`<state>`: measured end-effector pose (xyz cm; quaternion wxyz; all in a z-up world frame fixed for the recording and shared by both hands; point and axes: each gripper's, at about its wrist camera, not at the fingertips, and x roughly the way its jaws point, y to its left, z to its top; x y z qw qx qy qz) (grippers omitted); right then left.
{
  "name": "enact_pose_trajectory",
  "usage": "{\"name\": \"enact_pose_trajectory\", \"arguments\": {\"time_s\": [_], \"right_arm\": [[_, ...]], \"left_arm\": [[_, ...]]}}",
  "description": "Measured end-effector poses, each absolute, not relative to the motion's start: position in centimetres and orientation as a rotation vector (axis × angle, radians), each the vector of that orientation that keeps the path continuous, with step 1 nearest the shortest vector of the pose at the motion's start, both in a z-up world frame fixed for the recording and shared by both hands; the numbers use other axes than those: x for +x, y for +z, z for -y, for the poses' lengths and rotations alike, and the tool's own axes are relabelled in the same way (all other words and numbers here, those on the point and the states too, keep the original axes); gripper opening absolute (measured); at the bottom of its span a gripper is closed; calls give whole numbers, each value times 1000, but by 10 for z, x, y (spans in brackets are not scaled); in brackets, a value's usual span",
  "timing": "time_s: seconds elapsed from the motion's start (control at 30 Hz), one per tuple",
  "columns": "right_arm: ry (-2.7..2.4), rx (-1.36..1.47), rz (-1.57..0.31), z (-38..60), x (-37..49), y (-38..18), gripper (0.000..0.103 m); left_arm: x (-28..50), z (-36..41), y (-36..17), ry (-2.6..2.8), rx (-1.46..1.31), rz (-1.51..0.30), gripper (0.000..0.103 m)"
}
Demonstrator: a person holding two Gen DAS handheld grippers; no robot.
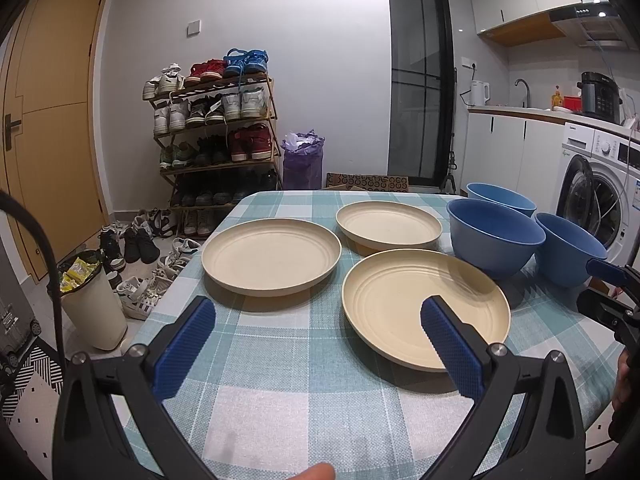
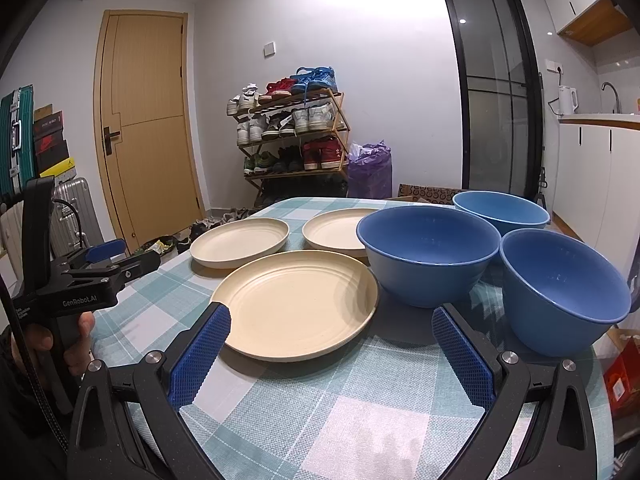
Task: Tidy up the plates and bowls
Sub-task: 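Move both tools forward toward the nearest cream plate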
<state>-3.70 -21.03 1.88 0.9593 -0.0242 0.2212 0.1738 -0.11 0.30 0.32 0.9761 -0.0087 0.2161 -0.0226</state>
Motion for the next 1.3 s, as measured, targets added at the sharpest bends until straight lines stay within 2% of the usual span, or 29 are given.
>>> {"name": "enact_pose_trajectory", "arguments": {"time_s": [1.3], "right_arm": [[295,-47,-412,222,-42,34,102]], "left_arm": [[-2,2,12,-38,9,-427,103]]}}
